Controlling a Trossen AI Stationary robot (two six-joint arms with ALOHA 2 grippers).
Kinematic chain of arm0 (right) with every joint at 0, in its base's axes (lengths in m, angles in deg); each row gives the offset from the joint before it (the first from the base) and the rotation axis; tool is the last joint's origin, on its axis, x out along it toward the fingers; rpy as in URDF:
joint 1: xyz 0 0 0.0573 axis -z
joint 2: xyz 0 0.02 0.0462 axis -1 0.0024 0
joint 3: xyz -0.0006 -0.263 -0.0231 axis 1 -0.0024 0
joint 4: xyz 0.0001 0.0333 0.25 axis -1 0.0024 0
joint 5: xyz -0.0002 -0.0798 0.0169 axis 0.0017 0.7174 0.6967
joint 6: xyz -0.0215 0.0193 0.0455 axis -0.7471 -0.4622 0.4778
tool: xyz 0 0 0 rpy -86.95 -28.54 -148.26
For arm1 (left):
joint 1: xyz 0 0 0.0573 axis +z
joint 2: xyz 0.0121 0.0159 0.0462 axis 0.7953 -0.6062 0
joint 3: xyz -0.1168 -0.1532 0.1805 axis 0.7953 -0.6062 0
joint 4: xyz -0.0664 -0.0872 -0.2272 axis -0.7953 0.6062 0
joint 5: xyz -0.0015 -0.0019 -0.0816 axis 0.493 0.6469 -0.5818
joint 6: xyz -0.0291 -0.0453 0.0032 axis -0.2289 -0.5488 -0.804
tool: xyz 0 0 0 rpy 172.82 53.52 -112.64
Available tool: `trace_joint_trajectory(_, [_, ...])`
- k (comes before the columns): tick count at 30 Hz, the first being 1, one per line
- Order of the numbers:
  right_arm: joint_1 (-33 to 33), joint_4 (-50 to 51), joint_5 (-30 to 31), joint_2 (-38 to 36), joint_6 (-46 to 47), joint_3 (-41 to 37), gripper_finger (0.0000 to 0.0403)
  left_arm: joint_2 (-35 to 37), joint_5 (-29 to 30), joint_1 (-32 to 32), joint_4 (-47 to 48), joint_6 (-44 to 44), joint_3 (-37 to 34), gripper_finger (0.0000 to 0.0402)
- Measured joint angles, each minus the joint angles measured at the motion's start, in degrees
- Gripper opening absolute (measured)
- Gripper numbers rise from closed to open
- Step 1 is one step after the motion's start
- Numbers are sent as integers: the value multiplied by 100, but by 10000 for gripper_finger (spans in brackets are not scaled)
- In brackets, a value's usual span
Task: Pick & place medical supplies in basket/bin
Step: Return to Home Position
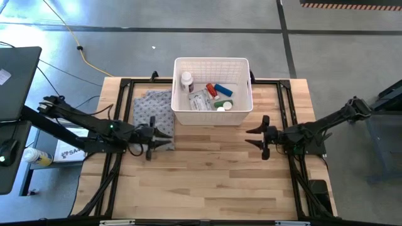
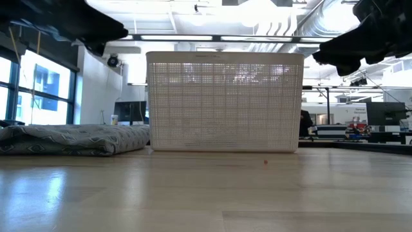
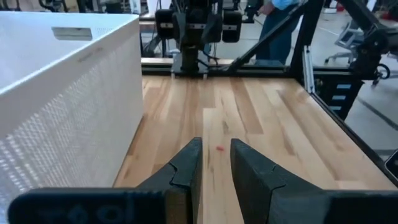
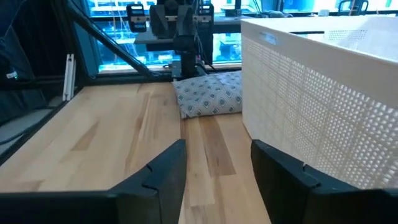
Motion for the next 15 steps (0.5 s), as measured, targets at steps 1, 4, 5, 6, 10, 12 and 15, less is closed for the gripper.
trace_joint_trajectory(1, [0,58,1,-47,-13,0,166,96,-2,0,80,35,0,117])
trace_joint_trajectory(4, [0,166,3,-171,-153,0,152,356,-125,0,265,242,-11,117])
trace_joint_trajectory(5, [0,194,2,-210,-205,0,148,457,-137,0,247,314,-63,117])
trace_joint_trajectory(6, [0,210,3,-242,-247,0,143,565,-140,0,234,381,-121,117])
trace_joint_trajectory(10, [0,347,4,-423,-354,4,123,1059,-138,2,124,543,-445,117])
trace_joint_trajectory(12, [0,501,4,-552,-354,4,112,1369,-138,2,131,593,-618,117])
trace_joint_trajectory(15, [0,669,46,-780,-356,4,92,1911,-101,2,140,742,-844,117])
